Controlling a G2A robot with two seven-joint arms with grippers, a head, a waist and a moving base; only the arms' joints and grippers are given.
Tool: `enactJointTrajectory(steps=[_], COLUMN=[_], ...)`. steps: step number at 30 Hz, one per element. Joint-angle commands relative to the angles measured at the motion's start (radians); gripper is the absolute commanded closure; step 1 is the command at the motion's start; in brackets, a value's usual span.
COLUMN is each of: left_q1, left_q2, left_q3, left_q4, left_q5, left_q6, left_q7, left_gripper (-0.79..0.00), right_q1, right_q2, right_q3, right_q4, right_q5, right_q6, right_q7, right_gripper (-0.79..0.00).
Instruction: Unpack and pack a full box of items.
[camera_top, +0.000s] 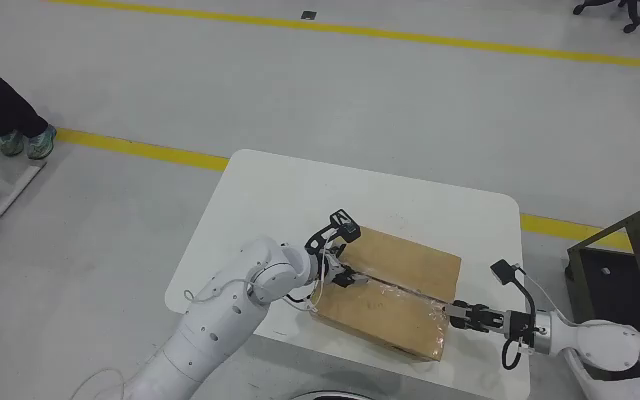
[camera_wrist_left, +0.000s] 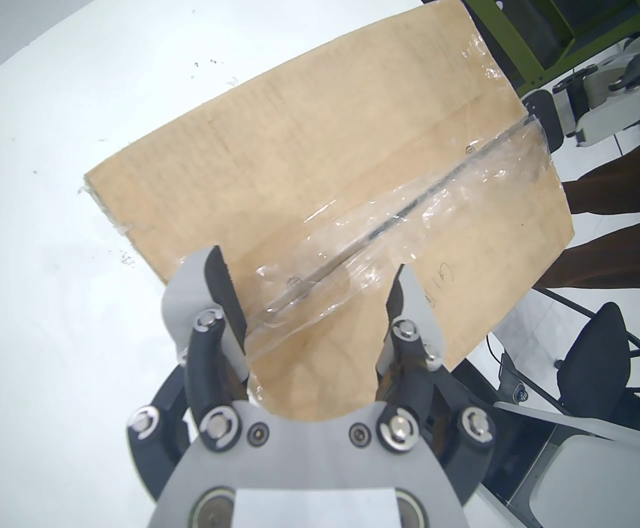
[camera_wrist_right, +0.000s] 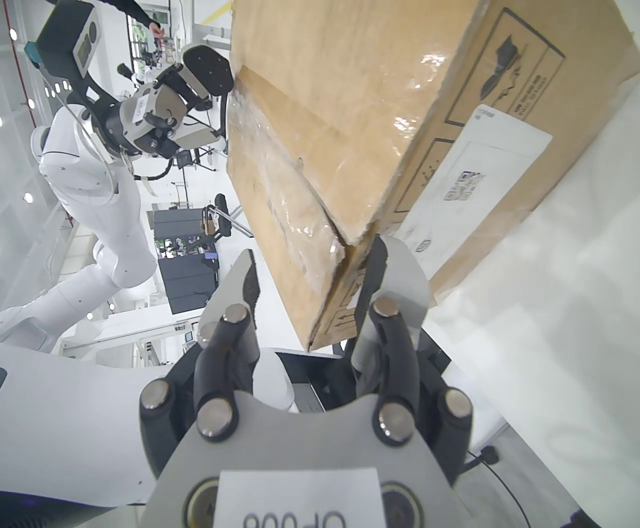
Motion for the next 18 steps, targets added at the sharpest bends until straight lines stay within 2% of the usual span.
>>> enactJointTrajectory(steps=[1,18], left_q1=[0.004,0.015], left_q2=[0.002,0.009], left_q3=[-0.005,-0.022], left_q4=[-0.004,-0.001], left_q5=[0.002,0.006], left_q6=[0.001,0.004], left_q7=[-0.002,-0.006], left_gripper=[-0.785,-0.785], right_q1=[0.003,-0.054], right_q2=[0.000,0.007], right_q3=[-0.005,0.058], right_q4=[-0.001,-0.072], right_q5=[-0.015,-0.042], right_q6=[0.003,0.015], right_q7=[-0.012,-0.056], right_gripper=[0.000,0.000])
